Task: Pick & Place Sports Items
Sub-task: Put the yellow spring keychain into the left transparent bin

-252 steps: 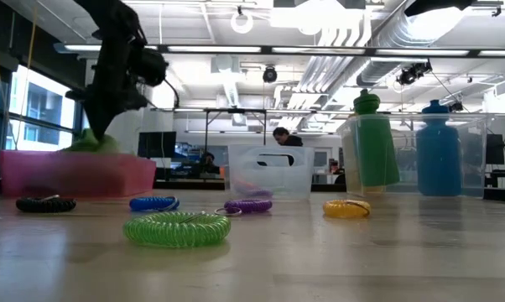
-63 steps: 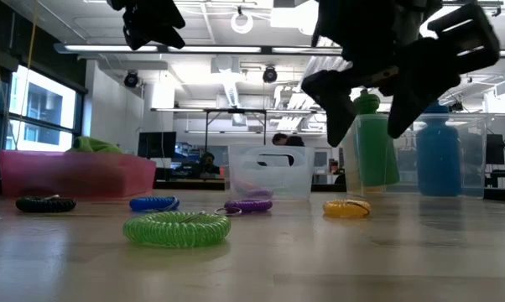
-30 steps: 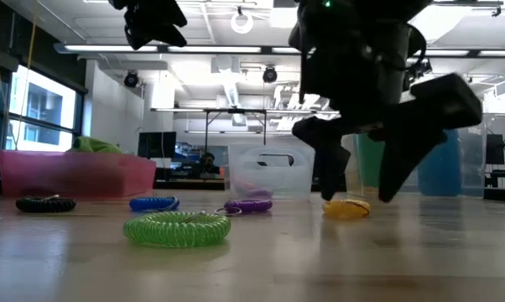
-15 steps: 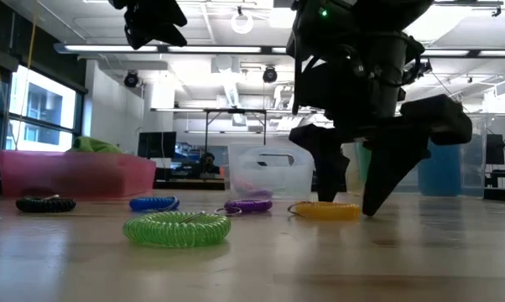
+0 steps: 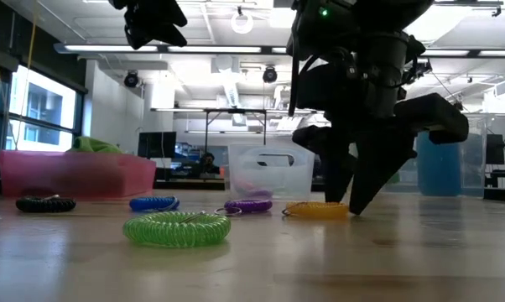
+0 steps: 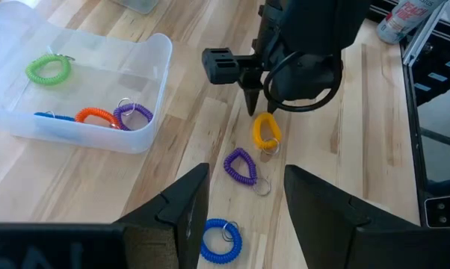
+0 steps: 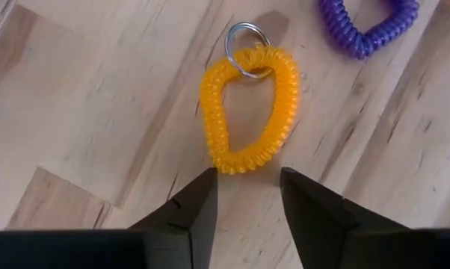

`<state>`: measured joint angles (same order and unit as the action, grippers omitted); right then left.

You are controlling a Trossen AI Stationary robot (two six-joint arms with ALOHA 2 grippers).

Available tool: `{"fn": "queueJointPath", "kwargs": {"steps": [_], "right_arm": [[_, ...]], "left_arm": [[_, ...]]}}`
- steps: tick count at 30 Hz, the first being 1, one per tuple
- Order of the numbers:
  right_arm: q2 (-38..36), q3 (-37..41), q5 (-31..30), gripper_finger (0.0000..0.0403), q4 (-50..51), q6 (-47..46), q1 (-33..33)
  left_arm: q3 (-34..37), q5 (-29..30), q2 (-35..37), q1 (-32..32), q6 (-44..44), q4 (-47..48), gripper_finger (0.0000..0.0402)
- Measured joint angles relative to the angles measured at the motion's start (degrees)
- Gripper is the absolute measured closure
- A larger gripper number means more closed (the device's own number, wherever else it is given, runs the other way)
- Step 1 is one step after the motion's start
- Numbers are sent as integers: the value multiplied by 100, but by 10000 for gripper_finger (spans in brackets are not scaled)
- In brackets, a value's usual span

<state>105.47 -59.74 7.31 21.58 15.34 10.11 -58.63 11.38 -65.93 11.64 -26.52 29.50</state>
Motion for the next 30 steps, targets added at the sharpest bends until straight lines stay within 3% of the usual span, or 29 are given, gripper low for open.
{"fn": "queueJointPath", "kwargs": {"steps": [9, 16, 20, 30], "right_arm": [[-486, -72, 62, 275, -185, -747, 0], [-520, -70, -281, 275, -460, -1059, 90], [-488, -70, -571, 275, -555, -1107, 90], [-469, -68, -487, 275, -686, -1108, 66]], "left_arm": [[0, 5, 2, 0, 0, -1, 232], [0, 52, 4, 0, 2, -11, 232], [0, 52, 4, 0, 0, -16, 232], [0, 54, 4, 0, 0, -15, 232]]}}
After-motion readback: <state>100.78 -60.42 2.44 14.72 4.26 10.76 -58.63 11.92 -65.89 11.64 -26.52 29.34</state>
